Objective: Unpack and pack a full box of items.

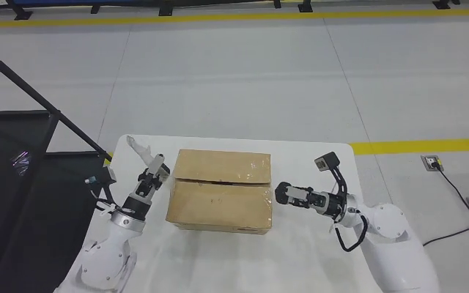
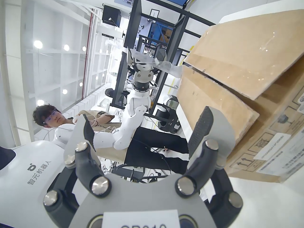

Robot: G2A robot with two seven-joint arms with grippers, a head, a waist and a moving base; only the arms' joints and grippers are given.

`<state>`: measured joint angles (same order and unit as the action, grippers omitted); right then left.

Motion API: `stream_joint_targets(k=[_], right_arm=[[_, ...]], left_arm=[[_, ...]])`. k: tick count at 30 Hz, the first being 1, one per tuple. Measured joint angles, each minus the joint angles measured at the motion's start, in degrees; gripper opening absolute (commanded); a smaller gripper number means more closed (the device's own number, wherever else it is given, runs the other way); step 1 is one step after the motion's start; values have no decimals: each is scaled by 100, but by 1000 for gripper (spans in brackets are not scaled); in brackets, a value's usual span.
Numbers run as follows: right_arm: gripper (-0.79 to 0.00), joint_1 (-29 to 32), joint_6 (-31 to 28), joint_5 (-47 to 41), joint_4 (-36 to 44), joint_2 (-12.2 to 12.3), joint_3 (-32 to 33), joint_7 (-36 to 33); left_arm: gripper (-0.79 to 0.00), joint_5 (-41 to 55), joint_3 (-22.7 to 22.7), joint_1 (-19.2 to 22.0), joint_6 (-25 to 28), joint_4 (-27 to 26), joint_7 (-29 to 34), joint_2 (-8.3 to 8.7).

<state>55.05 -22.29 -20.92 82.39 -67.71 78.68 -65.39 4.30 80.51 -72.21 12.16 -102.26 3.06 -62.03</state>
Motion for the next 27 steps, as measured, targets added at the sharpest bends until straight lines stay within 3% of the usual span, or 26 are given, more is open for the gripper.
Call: stream_joint_targets(k=[10,27], right_arm=[[0,188,-61,-140,-17,83,153,-47],[0,136,-126,-327,-272,168,169,-110]], left_arm=[[0,-194,-518,462,-440,194,-291,-156],[0,-581,-1141,856,-606,449,-317,-371]])
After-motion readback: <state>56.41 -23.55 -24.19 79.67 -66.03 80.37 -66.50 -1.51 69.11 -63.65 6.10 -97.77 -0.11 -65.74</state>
